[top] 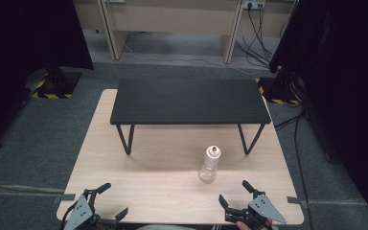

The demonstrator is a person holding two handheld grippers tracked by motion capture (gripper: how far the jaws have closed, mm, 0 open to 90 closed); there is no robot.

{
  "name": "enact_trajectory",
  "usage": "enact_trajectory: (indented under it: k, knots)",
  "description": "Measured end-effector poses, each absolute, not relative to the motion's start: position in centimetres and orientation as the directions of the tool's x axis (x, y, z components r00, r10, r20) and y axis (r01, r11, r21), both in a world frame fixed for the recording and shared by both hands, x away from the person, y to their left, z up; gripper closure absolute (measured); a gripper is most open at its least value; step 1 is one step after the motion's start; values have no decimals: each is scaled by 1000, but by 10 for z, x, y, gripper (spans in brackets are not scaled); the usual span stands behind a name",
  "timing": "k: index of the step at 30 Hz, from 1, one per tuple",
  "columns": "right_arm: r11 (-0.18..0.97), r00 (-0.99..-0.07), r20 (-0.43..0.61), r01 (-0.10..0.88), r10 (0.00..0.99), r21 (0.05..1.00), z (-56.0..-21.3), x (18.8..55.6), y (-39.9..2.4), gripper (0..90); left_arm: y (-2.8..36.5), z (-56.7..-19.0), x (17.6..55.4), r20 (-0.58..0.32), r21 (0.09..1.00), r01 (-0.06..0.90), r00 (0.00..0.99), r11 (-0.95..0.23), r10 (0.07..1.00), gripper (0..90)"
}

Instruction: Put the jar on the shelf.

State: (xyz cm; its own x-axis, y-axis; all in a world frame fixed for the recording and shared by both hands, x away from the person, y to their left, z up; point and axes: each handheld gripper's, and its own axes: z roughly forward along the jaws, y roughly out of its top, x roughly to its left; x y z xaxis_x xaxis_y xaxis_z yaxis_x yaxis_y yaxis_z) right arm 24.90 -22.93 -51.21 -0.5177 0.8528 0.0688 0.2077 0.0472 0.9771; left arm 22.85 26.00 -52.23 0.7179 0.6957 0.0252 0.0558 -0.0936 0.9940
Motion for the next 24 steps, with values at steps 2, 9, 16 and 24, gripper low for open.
enact_trajectory:
  k: [2, 9, 16, 24]
  knots:
    - [45, -515, 71, 210, 854, 977, -512, 249, -230, 5, 260, -522, 228, 25, 994, 55, 718, -93, 696, 0]
    - [49, -515, 72, 217, 854, 975, -513, 250, -229, 5, 261, -522, 228, 27, 994, 53, 717, -94, 696, 0]
    - [46, -513, 75, 220, 855, 975, -513, 251, -229, 5, 261, -522, 228, 28, 994, 53, 716, -95, 697, 0]
    - [46, -515, 74, 216, 854, 975, -512, 252, -228, 5, 261, -522, 229, 28, 994, 54, 717, -95, 697, 0]
